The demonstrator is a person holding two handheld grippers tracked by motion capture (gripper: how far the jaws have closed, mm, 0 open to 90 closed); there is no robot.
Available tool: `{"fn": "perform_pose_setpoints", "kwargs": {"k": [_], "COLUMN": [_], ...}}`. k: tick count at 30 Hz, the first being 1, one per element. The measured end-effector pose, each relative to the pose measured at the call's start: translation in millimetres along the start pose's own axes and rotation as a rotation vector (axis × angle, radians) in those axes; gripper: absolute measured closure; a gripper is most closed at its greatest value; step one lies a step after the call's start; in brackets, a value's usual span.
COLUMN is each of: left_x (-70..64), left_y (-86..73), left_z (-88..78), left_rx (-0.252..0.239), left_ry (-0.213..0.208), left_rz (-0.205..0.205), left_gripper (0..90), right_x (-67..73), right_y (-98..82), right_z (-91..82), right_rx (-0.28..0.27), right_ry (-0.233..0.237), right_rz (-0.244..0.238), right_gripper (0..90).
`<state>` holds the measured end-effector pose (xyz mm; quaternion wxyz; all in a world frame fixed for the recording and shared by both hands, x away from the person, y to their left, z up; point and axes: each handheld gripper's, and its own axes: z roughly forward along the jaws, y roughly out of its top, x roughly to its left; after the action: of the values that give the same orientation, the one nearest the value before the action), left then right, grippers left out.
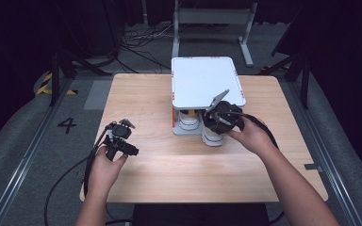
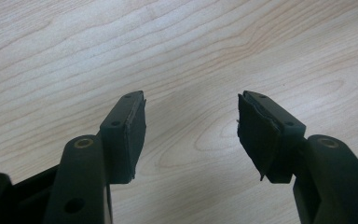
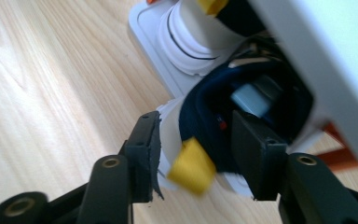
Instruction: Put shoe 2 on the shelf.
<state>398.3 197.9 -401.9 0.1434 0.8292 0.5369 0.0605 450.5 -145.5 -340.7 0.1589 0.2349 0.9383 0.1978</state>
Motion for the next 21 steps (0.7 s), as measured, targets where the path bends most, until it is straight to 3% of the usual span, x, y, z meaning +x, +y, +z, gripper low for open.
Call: {"fn": "perform_pose_setpoints", "kwargs": {"k": [1,3,5,7,8,10,14,15,16,17,21], "left_x": [-0.4,-0.8,-1.1,-0.9,-1.4,-1.8,-1.9,-1.9,-1.7,-1.7,2.6], "left_y": [0.7,2.2,3.1,3.6,4.2,4.3,3.6,3.6,2.5,2.5,-3.1], "left_z": [0.6,0.9,0.6,0.3,-0.1,-0.2,-0.1,-0.1,0.0,0.0,-1.0], "left_rx": [0.001,0.006,-0.001,-0.002,-0.002,-0.002,-0.001,-0.001,-0.003,-0.003,-0.003], "left_ry": [0.002,0.001,-0.003,-0.001,-0.004,-0.005,-0.004,-0.004,-0.001,-0.001,0.007], "left_rz": [0.004,0.008,0.006,0.011,0.012,0.012,0.012,0.012,0.009,0.009,0.002], "left_gripper": [42.2,42.1,42.2,42.2,42.1,42.2,42.2,42.2,42.2,42.2,42.2], "right_x": [-1.7,-6.0,-5.7,-3.6,4.2,10.3,16.8,16.8,16.5,16.5,6.7], "right_y": [-1.9,-7.9,-15.6,-18.8,-27.0,-34.4,-47.0,-47.0,-50.5,-50.5,-51.9], "right_z": [-5.3,-18.6,-27.6,-28.7,-24.8,-17.5,6.2,6.2,19.7,19.7,36.2], "right_rx": [-0.013,-0.037,-0.046,-0.038,-0.015,-0.026,-0.040,-0.040,-0.059,-0.059,-0.105], "right_ry": [0.010,0.066,0.080,0.072,0.052,0.032,0.047,0.047,0.051,0.051,0.034], "right_rz": [0.021,0.113,0.175,0.186,0.206,0.229,0.302,0.302,0.342,0.342,0.414], "right_gripper": [56.5,64.6,71.4,75.3,85.2,89.9,90.0,90.0,90.0,90.0,90.0]}}
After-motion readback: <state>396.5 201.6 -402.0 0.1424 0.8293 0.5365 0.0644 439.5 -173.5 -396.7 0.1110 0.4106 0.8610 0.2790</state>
